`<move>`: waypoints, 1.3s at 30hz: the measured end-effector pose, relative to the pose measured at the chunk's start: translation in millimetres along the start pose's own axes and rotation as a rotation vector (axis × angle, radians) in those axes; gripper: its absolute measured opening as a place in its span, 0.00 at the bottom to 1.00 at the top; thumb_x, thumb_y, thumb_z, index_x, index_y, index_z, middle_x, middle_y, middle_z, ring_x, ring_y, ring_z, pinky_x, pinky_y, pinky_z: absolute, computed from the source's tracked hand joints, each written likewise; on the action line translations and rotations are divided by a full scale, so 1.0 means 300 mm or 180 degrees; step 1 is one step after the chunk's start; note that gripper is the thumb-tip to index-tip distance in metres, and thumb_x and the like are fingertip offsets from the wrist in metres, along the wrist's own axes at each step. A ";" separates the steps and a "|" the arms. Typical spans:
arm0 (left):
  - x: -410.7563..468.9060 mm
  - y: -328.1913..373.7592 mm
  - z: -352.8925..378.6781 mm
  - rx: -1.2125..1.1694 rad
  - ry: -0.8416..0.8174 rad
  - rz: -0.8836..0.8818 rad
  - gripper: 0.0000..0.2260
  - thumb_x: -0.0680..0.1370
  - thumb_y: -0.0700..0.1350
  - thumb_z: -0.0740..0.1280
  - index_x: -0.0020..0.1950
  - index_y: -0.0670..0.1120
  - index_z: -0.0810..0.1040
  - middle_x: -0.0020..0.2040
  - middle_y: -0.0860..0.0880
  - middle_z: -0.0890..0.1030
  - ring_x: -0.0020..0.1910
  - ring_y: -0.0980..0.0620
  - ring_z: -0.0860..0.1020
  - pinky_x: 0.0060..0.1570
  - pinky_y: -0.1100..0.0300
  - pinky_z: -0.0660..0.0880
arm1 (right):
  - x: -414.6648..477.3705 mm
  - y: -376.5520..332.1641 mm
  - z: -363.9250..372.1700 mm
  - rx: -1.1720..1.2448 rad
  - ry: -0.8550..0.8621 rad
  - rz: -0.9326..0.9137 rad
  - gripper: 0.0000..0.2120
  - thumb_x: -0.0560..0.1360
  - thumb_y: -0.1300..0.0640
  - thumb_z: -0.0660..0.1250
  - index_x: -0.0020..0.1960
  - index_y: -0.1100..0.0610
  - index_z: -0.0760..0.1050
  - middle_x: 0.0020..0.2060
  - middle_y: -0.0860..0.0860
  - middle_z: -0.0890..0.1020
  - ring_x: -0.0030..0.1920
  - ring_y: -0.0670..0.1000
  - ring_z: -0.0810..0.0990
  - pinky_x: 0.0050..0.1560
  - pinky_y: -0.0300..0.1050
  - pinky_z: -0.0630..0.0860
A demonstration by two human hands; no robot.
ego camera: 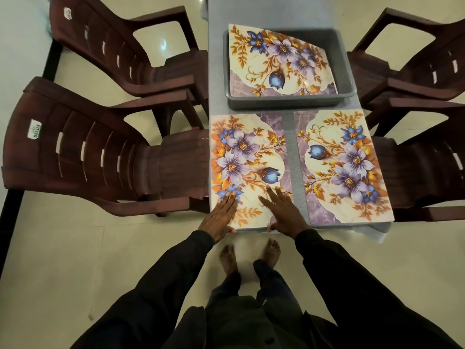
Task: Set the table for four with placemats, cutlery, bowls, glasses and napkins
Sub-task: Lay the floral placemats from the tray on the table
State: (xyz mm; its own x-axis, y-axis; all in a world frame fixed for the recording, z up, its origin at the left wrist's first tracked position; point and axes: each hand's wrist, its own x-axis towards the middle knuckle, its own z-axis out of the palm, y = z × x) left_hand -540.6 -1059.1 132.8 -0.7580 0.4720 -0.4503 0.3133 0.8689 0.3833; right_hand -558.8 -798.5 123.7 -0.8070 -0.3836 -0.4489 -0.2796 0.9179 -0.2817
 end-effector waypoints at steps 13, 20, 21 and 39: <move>-0.007 0.008 0.002 0.0028 0.0026 -0.0011 0.44 0.81 0.52 0.68 0.82 0.41 0.40 0.80 0.46 0.35 0.75 0.49 0.32 0.73 0.60 0.35 | 0.010 0.002 -0.009 -0.0024 -0.0039 -0.0065 0.55 0.67 0.46 0.81 0.83 0.48 0.49 0.82 0.55 0.45 0.81 0.61 0.41 0.79 0.64 0.49; -0.007 -0.001 0.011 -0.0043 0.0088 0.0024 0.44 0.80 0.51 0.69 0.82 0.41 0.40 0.77 0.48 0.33 0.76 0.49 0.32 0.72 0.61 0.34 | 0.008 -0.003 -0.017 -0.0035 -0.0079 -0.0077 0.54 0.69 0.46 0.80 0.83 0.50 0.49 0.82 0.56 0.43 0.81 0.62 0.40 0.80 0.65 0.48; -0.006 -0.003 0.013 -0.0063 0.0096 0.0038 0.44 0.80 0.51 0.69 0.82 0.41 0.41 0.77 0.49 0.33 0.76 0.49 0.33 0.72 0.60 0.34 | 0.008 -0.003 -0.018 -0.0027 -0.0073 -0.0079 0.54 0.69 0.46 0.80 0.83 0.50 0.49 0.82 0.56 0.44 0.81 0.62 0.40 0.80 0.65 0.48; 0.000 -0.051 0.033 -0.0231 0.0324 0.0222 0.47 0.75 0.55 0.75 0.82 0.43 0.48 0.81 0.49 0.45 0.80 0.47 0.44 0.77 0.54 0.44 | -0.019 -0.006 0.007 0.0049 0.0186 -0.0076 0.55 0.65 0.49 0.83 0.82 0.54 0.54 0.82 0.59 0.51 0.81 0.63 0.47 0.79 0.65 0.53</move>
State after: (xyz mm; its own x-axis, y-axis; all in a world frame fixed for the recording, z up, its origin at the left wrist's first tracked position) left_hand -539.7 -1070.7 118.9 -0.7910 0.5100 -0.3379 0.3278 0.8197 0.4697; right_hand -552.6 -798.2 125.1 -0.8293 -0.3984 -0.3918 -0.2915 0.9067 -0.3049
